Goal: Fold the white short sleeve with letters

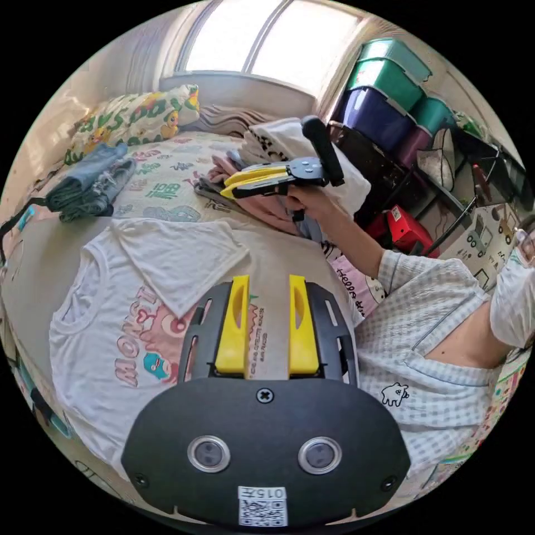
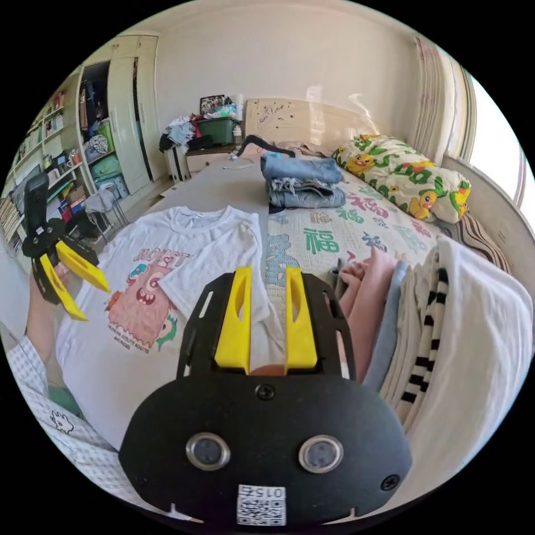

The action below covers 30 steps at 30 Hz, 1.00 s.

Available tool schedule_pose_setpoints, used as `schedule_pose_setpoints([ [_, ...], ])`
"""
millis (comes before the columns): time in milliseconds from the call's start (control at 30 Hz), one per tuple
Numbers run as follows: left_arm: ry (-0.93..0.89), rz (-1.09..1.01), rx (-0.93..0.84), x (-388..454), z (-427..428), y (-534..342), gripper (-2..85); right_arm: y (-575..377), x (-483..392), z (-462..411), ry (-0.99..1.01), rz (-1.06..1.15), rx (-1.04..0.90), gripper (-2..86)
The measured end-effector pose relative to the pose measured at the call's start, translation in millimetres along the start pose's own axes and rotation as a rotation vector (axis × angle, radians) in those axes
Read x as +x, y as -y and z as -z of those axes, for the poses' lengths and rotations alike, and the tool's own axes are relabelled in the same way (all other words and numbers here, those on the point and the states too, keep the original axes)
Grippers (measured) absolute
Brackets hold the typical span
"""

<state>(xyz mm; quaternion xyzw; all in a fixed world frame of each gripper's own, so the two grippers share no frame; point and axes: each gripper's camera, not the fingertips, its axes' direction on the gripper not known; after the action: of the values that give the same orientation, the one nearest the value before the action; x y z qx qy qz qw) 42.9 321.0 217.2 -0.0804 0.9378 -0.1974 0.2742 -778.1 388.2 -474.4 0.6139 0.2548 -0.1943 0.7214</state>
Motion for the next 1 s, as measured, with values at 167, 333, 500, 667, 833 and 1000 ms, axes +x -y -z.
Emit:
schedule_pose_setpoints([
  [167, 0.514, 0.349, 0.350, -17, 130, -132, 12.3, 26, -79, -29, 0.277, 0.202, 0.080, 9.2],
  [333, 0.533, 0.801, 0.545, -64, 175, -280, 12.4, 59, -192, -110, 0.480, 0.422, -0.032, 9.0],
  [500, 0.508, 0.926, 0.490, -67, 145, -367, 11.7, 81, -313, -212, 0.572, 0.580, -0.168, 9.0],
  [667, 0.446, 0.895, 0.424, -76, 122, -375, 10.8, 87, -449, -328, 0.504, 0.758, -0.311, 11.6],
  [833, 0.478, 0.875, 0.379, -74, 115, -370, 8.4, 71, -540, -429, 0.344, 0.895, -0.464, 13.4],
  [1000, 0.491, 0.889, 0.403, -67, 113, -380, 5.3, 26, -604, -521, 0.168, 1.081, -0.642, 16.5],
])
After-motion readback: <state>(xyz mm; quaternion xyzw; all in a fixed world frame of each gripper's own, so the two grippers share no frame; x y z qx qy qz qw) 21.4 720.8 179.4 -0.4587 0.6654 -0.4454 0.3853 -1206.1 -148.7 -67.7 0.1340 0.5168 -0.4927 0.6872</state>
